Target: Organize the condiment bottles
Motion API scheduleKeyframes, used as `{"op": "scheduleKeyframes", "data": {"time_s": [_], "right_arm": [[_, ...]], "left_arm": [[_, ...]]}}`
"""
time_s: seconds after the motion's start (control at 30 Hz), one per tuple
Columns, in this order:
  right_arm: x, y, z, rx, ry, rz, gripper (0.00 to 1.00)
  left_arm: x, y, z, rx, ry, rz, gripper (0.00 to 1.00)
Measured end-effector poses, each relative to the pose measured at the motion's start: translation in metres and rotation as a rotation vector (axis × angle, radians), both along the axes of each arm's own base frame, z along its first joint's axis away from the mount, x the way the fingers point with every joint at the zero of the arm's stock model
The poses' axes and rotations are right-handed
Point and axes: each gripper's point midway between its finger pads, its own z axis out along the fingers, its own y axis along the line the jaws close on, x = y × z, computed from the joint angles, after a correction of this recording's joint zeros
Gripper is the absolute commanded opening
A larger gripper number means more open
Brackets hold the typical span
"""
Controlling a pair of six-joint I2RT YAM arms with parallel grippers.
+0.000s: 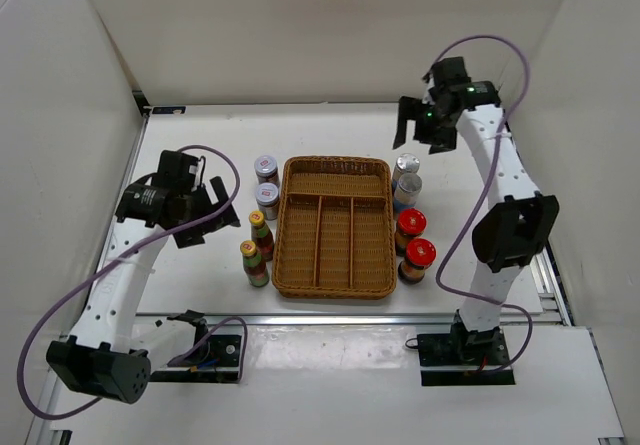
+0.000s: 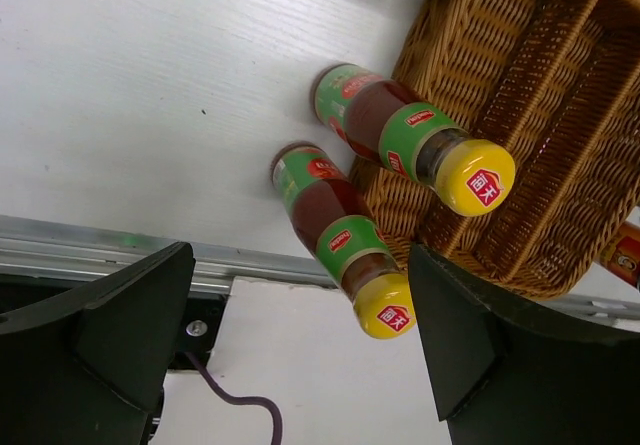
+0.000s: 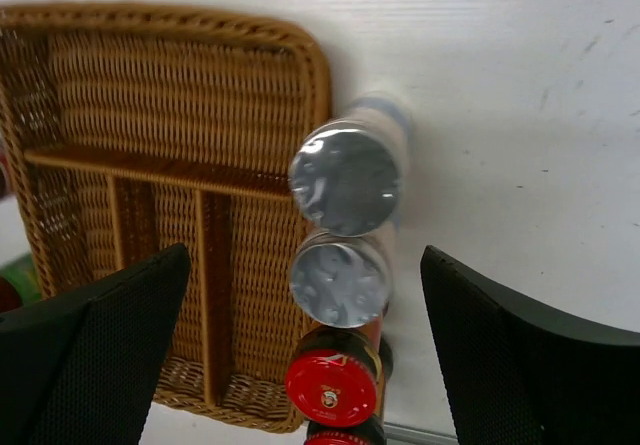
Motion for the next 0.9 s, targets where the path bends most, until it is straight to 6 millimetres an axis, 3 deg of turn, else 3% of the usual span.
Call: {"op": "scheduleKeyframes", "data": {"time_s": [0.07, 0.17, 0.47, 0.53, 0.67, 0.73, 0.9], "right_arm": [[-0.008, 0.019, -0.01, -0.034, 0.027, 0.056, 0.99], [-0.011, 0.029, -0.022, -0.097, 0.049, 0.089, 0.99], [0.001, 0.008, -0.081, -0.265, 0.168, 0.049, 0.99], [0.004, 0.008, -0.09, -0.276, 0.187, 0.049, 0.94], [0.008, 0.009, -0.102, -0.283, 0.209, 0.055, 0.72], [0.007, 0.01, -0.105, -0.281, 0.222, 0.056, 0.66], [0.011, 0.009, -0.099, -0.293, 0.217, 0.051, 0.47]], "left_arm": [[0.001, -0.004, -0.004, -0.015, 0.026, -0.011, 1.0], [0.002, -0.009, -0.008, -0.032, 0.054, -0.023, 1.0], [0.0, -0.004, -0.005, -0.015, 0.026, -0.013, 1.0], [-0.003, 0.002, 0.003, 0.002, -0.022, 0.005, 1.0], [-0.011, 0.015, 0.016, 0.033, -0.111, 0.048, 1.0], [-0.015, 0.02, 0.019, 0.047, -0.14, 0.067, 1.0], [-0.023, 0.027, 0.014, 0.069, -0.14, 0.094, 1.0]]}}
